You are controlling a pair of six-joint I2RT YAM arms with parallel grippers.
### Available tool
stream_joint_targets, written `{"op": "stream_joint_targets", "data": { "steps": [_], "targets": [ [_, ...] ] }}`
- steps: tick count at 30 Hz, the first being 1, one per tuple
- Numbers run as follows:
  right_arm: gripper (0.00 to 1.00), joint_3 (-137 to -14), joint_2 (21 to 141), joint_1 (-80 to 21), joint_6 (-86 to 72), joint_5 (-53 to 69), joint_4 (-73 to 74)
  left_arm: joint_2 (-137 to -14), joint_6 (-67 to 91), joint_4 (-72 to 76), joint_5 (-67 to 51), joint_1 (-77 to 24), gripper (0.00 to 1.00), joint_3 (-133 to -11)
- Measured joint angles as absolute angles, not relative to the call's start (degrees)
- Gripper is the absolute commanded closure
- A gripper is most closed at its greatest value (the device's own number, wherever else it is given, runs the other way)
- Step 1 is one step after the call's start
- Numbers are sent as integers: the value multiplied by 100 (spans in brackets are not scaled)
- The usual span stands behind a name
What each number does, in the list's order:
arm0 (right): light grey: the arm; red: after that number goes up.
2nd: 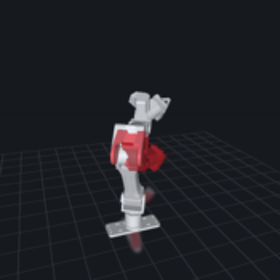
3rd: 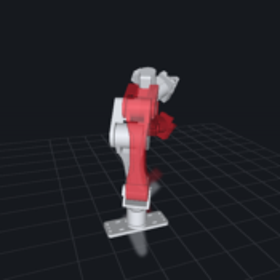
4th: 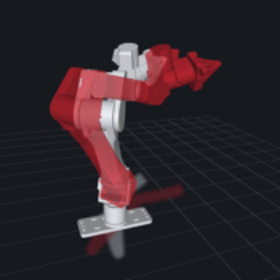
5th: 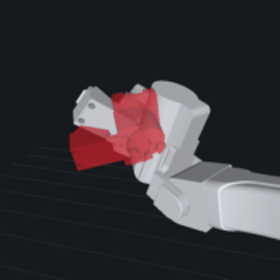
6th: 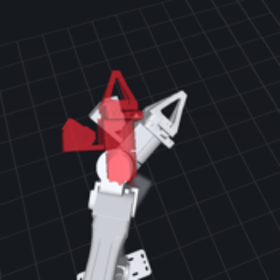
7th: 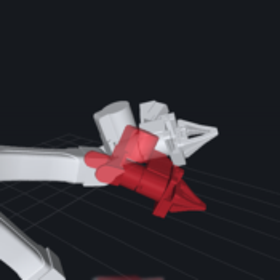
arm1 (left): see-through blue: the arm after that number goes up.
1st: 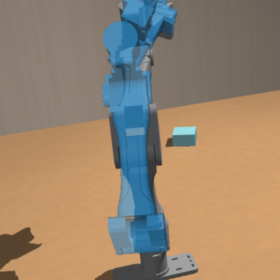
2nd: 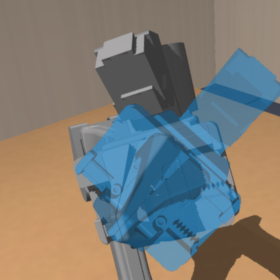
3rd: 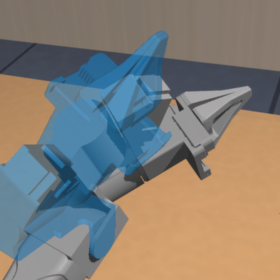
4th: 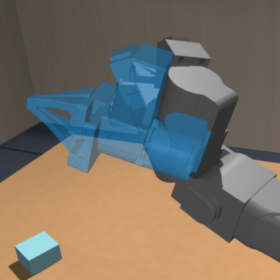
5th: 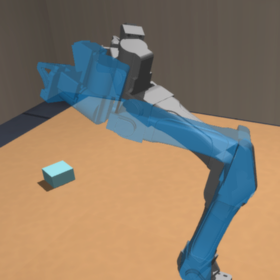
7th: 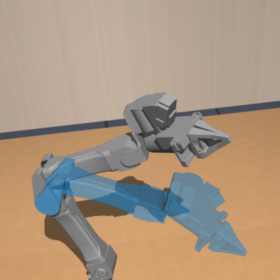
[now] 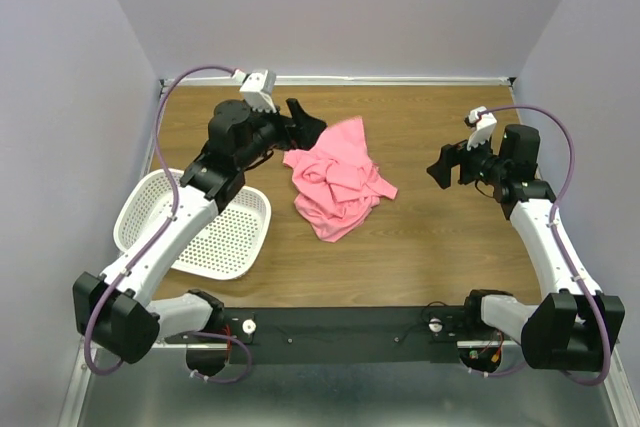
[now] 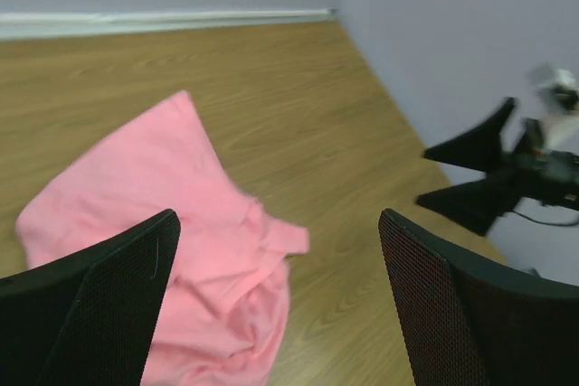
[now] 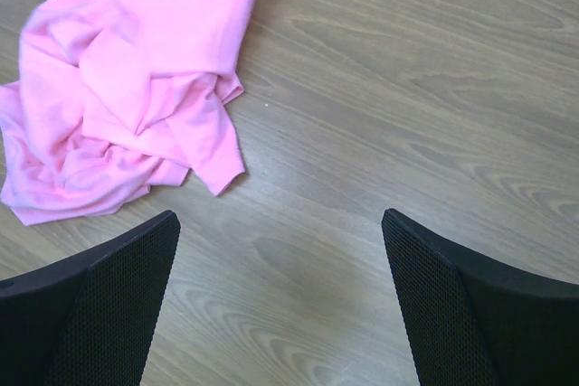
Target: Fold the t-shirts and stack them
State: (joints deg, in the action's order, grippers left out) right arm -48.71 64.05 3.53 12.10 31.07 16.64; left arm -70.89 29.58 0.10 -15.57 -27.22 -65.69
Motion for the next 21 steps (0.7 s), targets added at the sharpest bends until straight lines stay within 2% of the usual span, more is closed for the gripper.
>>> {"op": "stream_joint_targets", "data": {
  "steps": [3, 9, 17, 20, 21],
  "targets": [
    [0, -4871, 6405, 353, 1210, 3109, 1664, -6663, 3096, -456, -515, -2718, 2, -6090],
    [0, -4871, 6405, 353, 1210, 3111, 1664, -5867, 5172, -1640, 1164, -2576, 2, -4847],
    [0, -4871, 6407, 353, 1210, 3111, 1664, -6053, 6742, -2862, 1643, -1640, 7, -4530],
    [0, -4871, 6407, 353, 1210, 3111, 1664, -6508, 6794, -2862, 1636, -1291, 12, -4609],
    [0, -4871, 6407, 353, 1210, 3111, 1664, -6713, 6785, -2849, 1629, -1160, 17, -4639]
  ]
}}
